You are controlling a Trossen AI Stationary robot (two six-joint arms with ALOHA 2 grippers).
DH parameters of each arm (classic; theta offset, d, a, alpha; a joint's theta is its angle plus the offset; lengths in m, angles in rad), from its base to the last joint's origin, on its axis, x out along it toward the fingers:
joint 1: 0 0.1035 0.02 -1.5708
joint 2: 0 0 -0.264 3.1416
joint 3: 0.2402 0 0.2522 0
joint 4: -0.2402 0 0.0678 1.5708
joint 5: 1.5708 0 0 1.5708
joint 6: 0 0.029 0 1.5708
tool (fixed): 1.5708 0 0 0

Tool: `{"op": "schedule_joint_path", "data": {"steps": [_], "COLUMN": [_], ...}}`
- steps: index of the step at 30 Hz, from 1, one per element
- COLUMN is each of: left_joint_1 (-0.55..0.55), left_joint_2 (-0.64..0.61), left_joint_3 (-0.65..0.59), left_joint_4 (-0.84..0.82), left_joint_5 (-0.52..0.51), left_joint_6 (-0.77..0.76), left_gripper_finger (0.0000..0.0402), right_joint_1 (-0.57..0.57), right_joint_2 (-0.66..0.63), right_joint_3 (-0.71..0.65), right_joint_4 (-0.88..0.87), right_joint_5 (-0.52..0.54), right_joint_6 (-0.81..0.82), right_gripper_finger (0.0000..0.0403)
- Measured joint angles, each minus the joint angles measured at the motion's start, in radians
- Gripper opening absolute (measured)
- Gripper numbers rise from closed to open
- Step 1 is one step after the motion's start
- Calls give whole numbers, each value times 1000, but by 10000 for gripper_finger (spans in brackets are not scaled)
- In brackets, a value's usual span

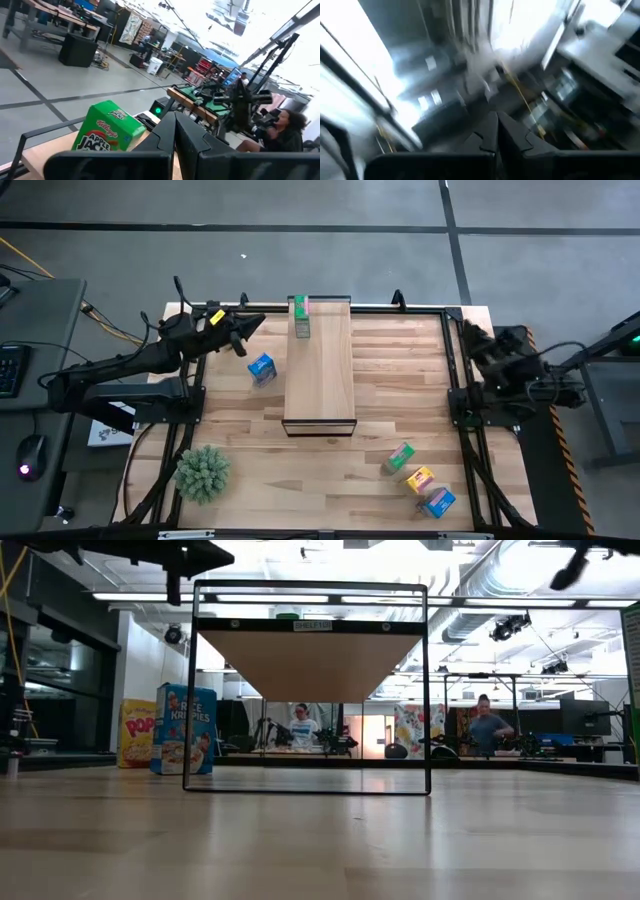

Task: Stack cereal on shelf
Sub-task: Put the green cereal on the shelf

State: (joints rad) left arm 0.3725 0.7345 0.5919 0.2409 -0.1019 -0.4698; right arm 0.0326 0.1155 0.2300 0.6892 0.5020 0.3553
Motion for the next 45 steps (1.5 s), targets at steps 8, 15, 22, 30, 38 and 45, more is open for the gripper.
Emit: {"op": "schedule_joint_path", "data": {"steps": [8, 15, 22, 30, 38, 45], "left_joint_1": [0, 0, 0, 0, -1, 0], "left_joint_2": [0, 0, 0, 0, 0, 0], "left_joint_3": [0, 0, 0, 0, 0, 1], "left_joint_4": [-5, -6, -8, -11, -11, -11], "left_joint_5": [-11, 43, 79, 115, 154, 154], "left_joint_6": [1, 33, 54, -16, -9, -9], "left_gripper_finger": [0, 0, 0, 0, 0, 0], "right_joint_1": [0, 4, 225, 517, 555, 549], "right_joint_2": [376, 701, 921, 1106, 1237, 1317], "right_joint_3": [475, 870, 967, 967, 967, 967], "right_joint_4": [-875, -1666, -1871, -1795, -1728, -1731], "right_joint_5": [-107, -548, -750, -553, -540, -567], "right_joint_6": [326, 771, 1358, 1931, 2000, 2005], "right_gripper_finger": [72, 215, 251, 252, 252, 252]}}
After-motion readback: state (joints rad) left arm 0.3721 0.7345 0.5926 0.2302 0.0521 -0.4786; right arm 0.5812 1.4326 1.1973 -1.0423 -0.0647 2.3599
